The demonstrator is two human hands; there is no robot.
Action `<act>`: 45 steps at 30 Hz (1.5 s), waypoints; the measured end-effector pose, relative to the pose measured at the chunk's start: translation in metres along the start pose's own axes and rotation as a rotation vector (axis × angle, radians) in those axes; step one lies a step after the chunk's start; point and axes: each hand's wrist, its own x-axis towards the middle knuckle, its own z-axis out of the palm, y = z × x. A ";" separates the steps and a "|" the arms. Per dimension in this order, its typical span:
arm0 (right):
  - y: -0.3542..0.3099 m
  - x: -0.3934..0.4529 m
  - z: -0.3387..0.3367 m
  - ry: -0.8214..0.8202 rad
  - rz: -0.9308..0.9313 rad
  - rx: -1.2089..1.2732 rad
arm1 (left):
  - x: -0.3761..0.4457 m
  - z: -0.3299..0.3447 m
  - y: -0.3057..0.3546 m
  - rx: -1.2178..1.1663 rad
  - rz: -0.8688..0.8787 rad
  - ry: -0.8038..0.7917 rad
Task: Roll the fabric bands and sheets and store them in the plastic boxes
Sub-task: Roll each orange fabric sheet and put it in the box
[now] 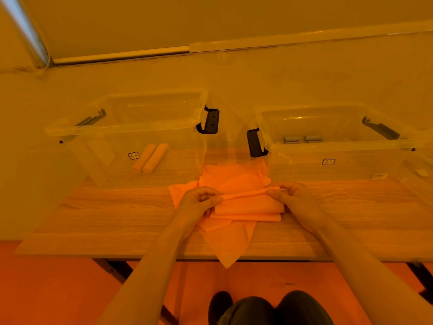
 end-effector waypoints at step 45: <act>-0.030 0.042 0.008 0.042 -0.018 -0.036 | 0.031 0.003 0.035 0.083 0.166 0.063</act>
